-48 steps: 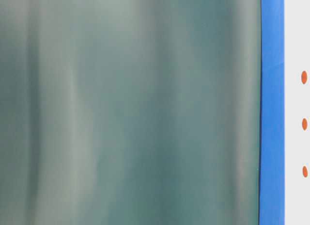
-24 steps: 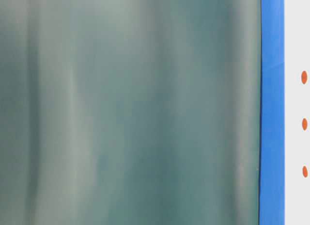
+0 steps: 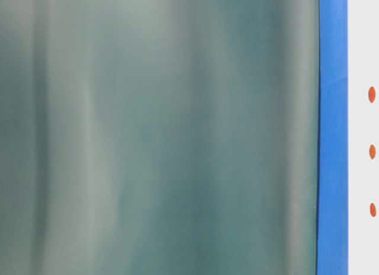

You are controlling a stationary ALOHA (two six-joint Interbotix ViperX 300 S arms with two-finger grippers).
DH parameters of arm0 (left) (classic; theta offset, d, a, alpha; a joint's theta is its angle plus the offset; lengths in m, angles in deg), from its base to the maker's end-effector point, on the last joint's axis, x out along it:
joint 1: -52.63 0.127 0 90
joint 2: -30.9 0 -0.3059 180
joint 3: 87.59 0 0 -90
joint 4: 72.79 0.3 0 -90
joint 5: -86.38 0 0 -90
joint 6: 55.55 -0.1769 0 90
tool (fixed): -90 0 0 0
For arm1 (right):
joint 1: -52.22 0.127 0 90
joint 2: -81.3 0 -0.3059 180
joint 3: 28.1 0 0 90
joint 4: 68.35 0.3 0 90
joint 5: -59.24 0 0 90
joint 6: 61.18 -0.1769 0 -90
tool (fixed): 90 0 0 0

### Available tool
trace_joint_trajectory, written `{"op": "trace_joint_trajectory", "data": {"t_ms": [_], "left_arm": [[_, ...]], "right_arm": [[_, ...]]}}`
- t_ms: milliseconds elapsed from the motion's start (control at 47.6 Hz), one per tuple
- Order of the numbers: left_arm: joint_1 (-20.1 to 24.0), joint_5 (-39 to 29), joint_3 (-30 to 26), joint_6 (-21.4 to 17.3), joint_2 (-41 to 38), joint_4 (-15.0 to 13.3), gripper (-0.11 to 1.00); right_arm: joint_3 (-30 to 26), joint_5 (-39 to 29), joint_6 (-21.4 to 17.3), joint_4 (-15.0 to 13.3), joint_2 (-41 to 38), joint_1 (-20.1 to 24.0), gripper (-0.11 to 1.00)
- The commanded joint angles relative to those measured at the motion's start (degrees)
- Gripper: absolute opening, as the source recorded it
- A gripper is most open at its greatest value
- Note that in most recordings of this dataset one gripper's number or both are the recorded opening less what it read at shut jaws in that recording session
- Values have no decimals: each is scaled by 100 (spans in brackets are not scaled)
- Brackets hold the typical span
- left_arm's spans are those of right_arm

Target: Touch the tip of the soldering iron to the tip of the solder at the mark.

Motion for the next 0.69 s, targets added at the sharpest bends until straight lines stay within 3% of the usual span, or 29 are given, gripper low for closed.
{"op": "trace_joint_trajectory", "data": {"t_ms": [0,252,546,672], "left_arm": [[264,149,123,-167,360,18,72],[765,747,914,-483,1274,18,72],[817,1652,2004,-475,2039,9,72],[826,1881,2391,-387,2241,9,72]], "right_arm": [[70,149,0,-220,448,-290,77],[703,571,0,-589,1389,-896,76],[1854,1477,-62,-536,2039,-1072,76],[2206,1881,-70,-378,2101,-1099,76]]}}
